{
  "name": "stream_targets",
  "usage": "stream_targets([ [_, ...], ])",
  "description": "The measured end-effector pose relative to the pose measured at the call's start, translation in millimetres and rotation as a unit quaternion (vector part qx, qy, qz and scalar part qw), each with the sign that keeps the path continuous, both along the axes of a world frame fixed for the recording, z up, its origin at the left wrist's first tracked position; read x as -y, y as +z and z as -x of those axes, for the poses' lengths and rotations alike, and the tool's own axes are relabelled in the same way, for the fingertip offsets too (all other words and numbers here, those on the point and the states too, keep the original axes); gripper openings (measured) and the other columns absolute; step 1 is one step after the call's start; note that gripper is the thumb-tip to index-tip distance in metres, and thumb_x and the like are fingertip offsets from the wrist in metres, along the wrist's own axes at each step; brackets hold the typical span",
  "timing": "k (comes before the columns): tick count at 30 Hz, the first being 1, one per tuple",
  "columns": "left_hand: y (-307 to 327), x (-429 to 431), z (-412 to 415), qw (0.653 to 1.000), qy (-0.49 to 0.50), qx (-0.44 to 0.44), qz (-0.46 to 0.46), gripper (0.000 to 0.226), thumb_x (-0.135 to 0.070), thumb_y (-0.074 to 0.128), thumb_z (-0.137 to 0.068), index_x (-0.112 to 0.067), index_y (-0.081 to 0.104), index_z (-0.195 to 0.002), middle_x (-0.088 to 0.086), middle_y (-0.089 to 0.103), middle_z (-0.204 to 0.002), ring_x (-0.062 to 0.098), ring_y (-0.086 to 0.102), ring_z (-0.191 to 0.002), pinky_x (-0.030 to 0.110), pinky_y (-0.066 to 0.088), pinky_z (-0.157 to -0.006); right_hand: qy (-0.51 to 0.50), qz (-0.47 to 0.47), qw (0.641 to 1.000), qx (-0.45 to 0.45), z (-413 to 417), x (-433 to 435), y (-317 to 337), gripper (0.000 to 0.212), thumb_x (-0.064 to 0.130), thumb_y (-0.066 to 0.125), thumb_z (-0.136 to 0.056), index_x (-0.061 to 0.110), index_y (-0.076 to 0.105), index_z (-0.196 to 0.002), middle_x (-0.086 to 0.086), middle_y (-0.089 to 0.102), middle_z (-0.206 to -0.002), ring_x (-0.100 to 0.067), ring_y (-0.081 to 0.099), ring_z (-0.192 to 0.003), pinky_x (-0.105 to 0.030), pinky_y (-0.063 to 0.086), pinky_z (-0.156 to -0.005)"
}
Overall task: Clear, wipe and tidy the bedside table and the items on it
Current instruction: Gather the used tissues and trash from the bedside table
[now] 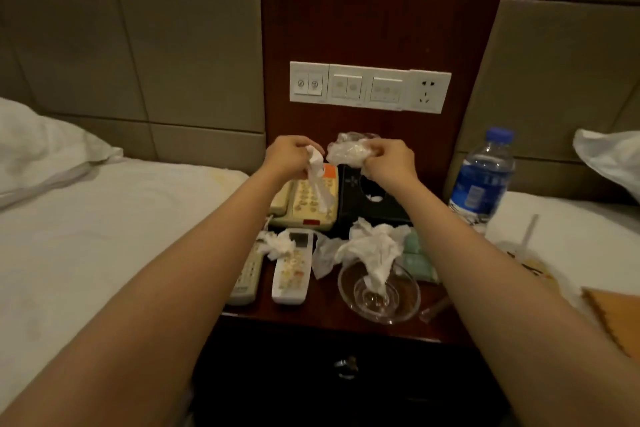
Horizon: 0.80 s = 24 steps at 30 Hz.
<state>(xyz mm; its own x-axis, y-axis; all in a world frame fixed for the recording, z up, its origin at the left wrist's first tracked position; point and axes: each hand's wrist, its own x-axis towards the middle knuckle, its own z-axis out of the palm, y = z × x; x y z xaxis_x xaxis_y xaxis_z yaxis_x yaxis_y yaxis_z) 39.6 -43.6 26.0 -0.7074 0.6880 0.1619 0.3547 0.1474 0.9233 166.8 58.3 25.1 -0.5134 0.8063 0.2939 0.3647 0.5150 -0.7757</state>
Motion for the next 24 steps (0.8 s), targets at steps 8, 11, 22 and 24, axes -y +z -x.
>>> stream_targets([
  [8, -22.1, 62.6, -63.2, 0.989, 0.005, 0.146, 0.005, 0.017, -0.02, 0.044, -0.094, -0.008, 0.055, -0.088, 0.011, 0.052, -0.098, 0.025, 0.053, -0.091, 0.037, 0.046, -0.085, 0.069, 0.029, 0.995, -0.067, -71.8, 78.8, -33.9, 0.032, 0.003, 0.055, -0.085, 0.018, 0.068, -0.111, 0.002, 0.067, -0.099, -0.023, 0.064, -0.084, -0.041, 0.056, -0.08],
  [11, -35.7, 86.7, -86.0, 0.99, -0.028, 0.129, 0.058, 0.028, 0.006, 0.034, -0.09, -0.011, 0.056, -0.094, 0.009, 0.048, -0.108, 0.024, 0.051, -0.095, 0.034, 0.051, -0.069, 0.081, 0.062, 0.986, -0.131, -93.8, 104.5, -56.0, 0.034, -0.004, 0.052, -0.085, 0.026, 0.066, -0.088, 0.012, 0.063, -0.078, -0.012, 0.059, -0.068, -0.038, 0.053, -0.072],
  [22, -98.5, 131.9, -135.4, 0.986, -0.098, 0.073, 0.113, 0.036, 0.012, 0.035, -0.087, -0.013, 0.051, -0.067, 0.005, 0.049, -0.07, 0.015, 0.047, -0.065, 0.023, 0.038, -0.054, 0.087, 0.123, 0.98, -0.129, -142.1, 163.1, -126.8, 0.033, -0.004, 0.058, -0.081, 0.026, 0.069, -0.079, 0.001, 0.069, -0.079, -0.022, 0.065, -0.079, -0.039, 0.054, -0.073],
  [24, -113.8, 138.9, -145.3, 0.979, -0.111, 0.101, 0.138, 0.035, 0.012, 0.035, -0.088, -0.012, 0.05, -0.067, 0.006, 0.048, -0.069, 0.015, 0.045, -0.06, 0.022, 0.037, -0.05, 0.108, 0.167, 0.976, -0.091, -151.7, 171.2, -143.7, 0.029, -0.001, 0.059, -0.083, 0.025, 0.069, -0.079, 0.0, 0.067, -0.077, -0.022, 0.065, -0.072, -0.038, 0.055, -0.07],
])
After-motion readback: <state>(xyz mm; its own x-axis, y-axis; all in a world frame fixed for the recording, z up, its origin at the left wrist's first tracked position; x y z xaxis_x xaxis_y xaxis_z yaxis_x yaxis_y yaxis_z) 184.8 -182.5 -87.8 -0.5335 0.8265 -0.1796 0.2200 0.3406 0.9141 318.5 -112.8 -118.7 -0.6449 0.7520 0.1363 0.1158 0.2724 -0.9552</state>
